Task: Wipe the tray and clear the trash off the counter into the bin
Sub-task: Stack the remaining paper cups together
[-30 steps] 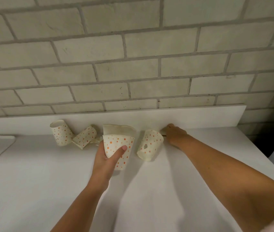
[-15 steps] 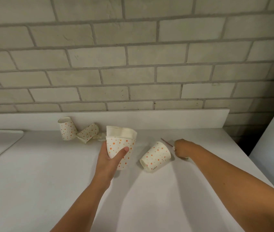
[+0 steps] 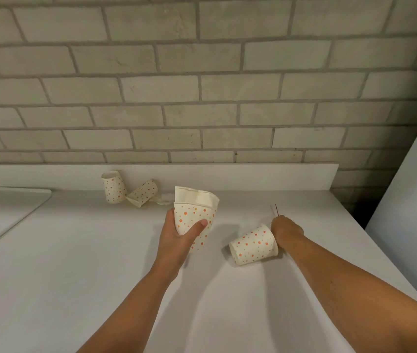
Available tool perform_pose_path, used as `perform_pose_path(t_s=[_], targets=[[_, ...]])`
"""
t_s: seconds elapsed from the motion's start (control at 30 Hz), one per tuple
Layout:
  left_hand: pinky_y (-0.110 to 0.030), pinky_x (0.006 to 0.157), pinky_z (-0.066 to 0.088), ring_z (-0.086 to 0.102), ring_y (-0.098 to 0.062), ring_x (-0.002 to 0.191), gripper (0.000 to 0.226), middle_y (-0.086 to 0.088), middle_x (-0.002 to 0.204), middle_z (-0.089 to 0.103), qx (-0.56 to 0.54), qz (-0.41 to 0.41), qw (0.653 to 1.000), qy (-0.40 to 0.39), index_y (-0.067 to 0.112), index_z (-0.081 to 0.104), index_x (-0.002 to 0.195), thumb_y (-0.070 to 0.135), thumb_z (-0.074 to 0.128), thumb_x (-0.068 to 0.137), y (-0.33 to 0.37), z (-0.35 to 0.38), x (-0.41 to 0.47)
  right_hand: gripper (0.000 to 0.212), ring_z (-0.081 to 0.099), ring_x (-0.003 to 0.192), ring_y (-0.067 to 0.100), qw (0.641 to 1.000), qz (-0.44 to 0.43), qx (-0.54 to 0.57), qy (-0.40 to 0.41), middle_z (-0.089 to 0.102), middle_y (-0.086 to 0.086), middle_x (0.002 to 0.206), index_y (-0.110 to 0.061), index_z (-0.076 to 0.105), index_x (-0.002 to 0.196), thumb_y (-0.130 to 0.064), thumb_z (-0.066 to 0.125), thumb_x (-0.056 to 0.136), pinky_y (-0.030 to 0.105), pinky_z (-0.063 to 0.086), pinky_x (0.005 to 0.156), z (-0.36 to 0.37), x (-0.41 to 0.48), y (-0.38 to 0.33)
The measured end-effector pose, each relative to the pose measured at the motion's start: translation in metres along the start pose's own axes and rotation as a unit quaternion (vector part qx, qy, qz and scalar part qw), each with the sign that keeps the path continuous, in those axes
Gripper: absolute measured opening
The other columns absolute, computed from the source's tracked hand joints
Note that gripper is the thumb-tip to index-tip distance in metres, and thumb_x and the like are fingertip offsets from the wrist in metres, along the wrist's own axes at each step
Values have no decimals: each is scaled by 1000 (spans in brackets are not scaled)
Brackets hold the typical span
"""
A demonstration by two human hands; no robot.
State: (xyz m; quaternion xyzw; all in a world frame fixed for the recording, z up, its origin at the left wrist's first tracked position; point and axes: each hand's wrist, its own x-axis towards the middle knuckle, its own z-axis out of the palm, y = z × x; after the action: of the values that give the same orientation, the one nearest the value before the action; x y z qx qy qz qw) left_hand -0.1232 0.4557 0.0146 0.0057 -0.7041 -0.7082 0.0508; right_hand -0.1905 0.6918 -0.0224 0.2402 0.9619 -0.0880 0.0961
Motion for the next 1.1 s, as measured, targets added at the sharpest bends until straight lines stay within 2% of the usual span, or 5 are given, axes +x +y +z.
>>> perform_pose_path(t_s=[0.4,0.67,0.87,1.0,1.1], targets=[[-31,77,53,60,-15,99,48,2,109,61,23,-18,999,25,26,48,115,23,76,75,4,-75,-26,35,58,114,32,996,25,9,83,58,17,124,1,54,124,-1,43,91,37,46,93,-36,-42,-3],[-24,62,47,58,-12,92,48,4,103,57,44,-10,996,78,23,40,113,15,72,79,18,-173,-66,36,52,118,36,971,-161,53,168,52,20,131,-2,49,128,-7,35,96,38,42,94,-80,-142,-133],[-23,65,49,58,-9,95,55,7,106,56,84,9,986,146,23,38,123,24,71,80,33,-270,-114,24,53,76,29,898,-371,235,8,55,15,82,-4,52,84,-13,35,98,27,41,54,-45,-252,-236],[-30,79,53,61,-13,101,59,4,108,61,92,4,973,210,24,44,116,27,78,68,31,-345,-160,17,52,51,18,821,-426,337,-175,50,10,63,-8,46,77,-7,41,93,15,35,37,-10,-339,-289],[-37,89,51,60,-17,108,76,-1,118,62,122,-2,955,270,21,45,125,38,75,57,23,-391,-200,9,52,49,14,782,-465,328,-254,53,8,65,-7,49,91,-7,40,93,19,34,42,19,-397,-314]])
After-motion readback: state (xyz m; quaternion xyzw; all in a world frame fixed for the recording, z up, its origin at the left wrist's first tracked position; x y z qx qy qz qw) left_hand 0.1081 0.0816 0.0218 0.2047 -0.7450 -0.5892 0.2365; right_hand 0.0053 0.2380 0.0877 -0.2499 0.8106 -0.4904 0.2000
